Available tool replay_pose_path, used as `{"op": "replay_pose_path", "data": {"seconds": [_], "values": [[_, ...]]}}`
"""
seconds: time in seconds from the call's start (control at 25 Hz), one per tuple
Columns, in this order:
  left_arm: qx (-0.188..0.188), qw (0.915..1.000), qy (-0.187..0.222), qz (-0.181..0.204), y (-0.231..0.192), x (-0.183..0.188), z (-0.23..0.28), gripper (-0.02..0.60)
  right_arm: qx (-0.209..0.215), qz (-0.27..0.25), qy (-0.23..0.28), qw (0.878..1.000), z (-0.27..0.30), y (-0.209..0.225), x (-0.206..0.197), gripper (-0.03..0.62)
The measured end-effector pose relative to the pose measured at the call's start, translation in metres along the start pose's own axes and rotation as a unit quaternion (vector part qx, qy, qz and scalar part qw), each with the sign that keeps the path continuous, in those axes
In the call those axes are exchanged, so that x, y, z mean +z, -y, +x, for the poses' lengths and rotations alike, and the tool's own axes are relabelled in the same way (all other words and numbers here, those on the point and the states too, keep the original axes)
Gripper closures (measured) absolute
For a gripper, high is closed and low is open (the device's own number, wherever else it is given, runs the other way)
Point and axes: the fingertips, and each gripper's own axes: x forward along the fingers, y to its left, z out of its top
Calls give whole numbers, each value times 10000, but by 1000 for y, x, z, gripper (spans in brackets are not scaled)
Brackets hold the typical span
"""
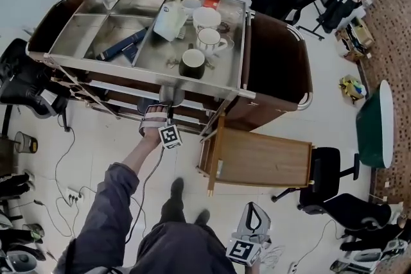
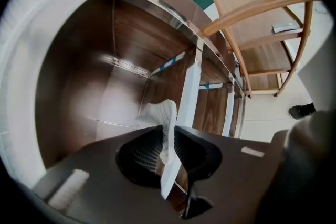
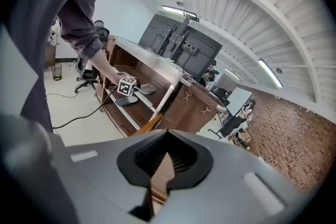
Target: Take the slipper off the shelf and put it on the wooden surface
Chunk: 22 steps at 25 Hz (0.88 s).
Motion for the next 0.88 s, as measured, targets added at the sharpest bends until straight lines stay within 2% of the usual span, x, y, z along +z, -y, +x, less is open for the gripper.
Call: {"op": "replay_pose_path", "data": {"seconds": [0.16,0.32,0.44,0.56,0.68,0.8,0.88], "values": [[449,9973,340,-465,-21,13,-70,514,186,-69,356,9992,-9,5,-4,591],[698,9947,264,-711,-11,25,-171,515,426,-115,815,9957,-26,18,-19,591],[793,9914,181,-1025,10,51,-267,515,565,-244,1177,9911,-47,39,-44,591],[851,9898,299,-1104,49,99,-356,515,581,-308,1473,9869,-70,67,-84,591],[786,9892,603,-1079,94,164,-413,515,562,-301,1489,9868,-91,93,-134,591],[525,9887,1008,-976,134,234,-435,514,526,-242,1382,9887,-116,114,-177,592],[329,9884,1235,-824,161,272,-429,514,465,-161,1299,9903,-134,124,-202,591]]}}
